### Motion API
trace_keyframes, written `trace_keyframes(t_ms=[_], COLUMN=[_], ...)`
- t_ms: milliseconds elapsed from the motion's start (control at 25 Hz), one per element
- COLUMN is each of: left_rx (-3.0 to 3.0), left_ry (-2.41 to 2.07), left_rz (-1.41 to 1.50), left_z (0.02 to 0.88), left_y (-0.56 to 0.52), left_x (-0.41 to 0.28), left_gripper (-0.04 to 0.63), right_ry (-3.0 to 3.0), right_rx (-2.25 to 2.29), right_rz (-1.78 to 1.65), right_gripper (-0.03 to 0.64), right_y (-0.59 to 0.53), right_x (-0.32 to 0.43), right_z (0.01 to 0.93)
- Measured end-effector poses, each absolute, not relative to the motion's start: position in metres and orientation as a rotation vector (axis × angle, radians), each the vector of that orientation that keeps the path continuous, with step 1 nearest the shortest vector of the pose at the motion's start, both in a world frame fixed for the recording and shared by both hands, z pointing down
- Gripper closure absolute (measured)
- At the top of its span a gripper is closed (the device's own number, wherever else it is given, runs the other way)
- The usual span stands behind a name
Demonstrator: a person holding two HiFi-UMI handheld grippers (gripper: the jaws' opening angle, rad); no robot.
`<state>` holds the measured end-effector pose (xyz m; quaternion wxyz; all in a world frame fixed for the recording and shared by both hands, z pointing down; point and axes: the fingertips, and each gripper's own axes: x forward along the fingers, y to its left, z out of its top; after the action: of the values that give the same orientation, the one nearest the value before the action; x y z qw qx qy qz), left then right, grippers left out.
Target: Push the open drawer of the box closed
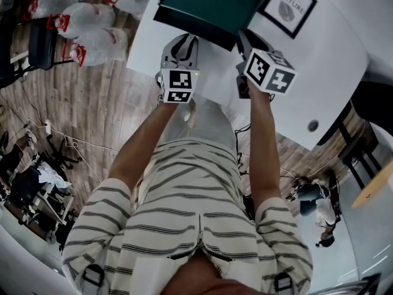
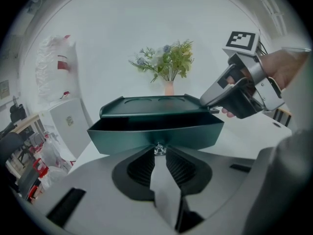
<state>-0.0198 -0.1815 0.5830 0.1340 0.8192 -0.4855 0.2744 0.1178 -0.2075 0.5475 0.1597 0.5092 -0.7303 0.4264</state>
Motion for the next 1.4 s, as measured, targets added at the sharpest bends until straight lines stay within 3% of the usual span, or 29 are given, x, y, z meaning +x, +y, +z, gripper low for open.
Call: trace_keyframes(t_ms=[1400], left_rx=[2.398], left_ry=[-1.399], left_rz=[0.767], left_z=[0.583], left_y=[-0.217], left_x=[-0.005], left_gripper=[0.524], right_ry=[-2.081], right_rx=[1.443], right_rz=[1.246], right_gripper=[0.526], right_y=[-0.204], right_x=[0.116], right_z=[0.554])
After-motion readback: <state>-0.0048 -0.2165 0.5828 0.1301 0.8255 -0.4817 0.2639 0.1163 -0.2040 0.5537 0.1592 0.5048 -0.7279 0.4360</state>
